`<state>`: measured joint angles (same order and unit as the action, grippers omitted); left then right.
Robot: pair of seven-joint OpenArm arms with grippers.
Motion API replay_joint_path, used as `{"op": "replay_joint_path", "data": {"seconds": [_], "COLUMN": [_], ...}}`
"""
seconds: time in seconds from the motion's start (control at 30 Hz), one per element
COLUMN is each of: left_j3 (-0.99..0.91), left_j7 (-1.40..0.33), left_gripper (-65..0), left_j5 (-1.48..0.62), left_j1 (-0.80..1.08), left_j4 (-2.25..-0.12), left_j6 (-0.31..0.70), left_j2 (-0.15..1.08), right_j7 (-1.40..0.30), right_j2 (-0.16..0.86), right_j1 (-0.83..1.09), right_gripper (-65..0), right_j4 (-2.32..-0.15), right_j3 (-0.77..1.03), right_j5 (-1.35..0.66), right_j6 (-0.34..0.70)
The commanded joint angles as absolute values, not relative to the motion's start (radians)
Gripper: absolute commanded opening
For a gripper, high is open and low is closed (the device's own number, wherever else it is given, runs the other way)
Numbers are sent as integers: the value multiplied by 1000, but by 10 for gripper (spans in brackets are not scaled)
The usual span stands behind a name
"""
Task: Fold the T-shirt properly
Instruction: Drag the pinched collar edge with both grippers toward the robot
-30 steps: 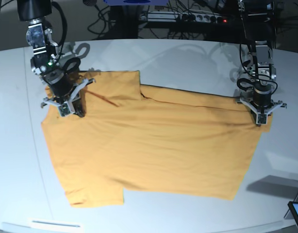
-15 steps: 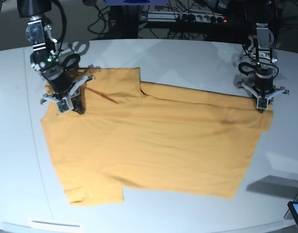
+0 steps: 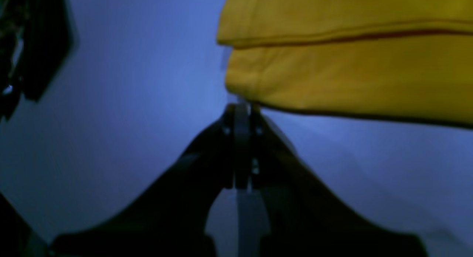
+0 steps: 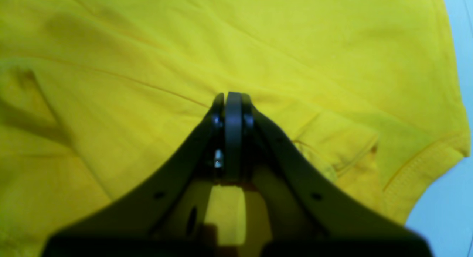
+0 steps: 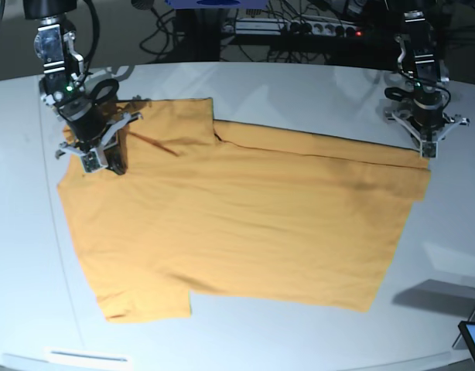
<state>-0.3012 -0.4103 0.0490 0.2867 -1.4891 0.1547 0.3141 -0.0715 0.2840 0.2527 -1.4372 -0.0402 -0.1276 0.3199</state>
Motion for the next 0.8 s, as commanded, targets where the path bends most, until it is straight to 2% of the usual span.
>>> {"op": "replay_joint_path", "data": {"seconds": [0.0, 0.23, 0.43, 0.77], "left_j3": [-312, -308, -182, -117], "left_j7": [-392, -516, -513, -259], "left_gripper": [-650, -650, -650, -650], "left_j5": [53, 54, 56, 56], "left_j1": [266, 137, 12, -59], "left_j4": [-1552, -1647, -1486, -1279], "left_j6": [137, 139, 139, 139], "left_j2": [331, 331, 354, 363], "right_j7": [-197, -197, -197, -199], "right_j2": [298, 298, 298, 298], "right_j1": [269, 269, 269, 268], "right_gripper": [-650, -650, -650, -650], "right_j4": [-1425, -1422, -1422, -1420], "right_j3": [-36, -36, -36, -36], "right_j5": [-77, -77, -77, -77], "right_j6": [295, 295, 295, 295]}}
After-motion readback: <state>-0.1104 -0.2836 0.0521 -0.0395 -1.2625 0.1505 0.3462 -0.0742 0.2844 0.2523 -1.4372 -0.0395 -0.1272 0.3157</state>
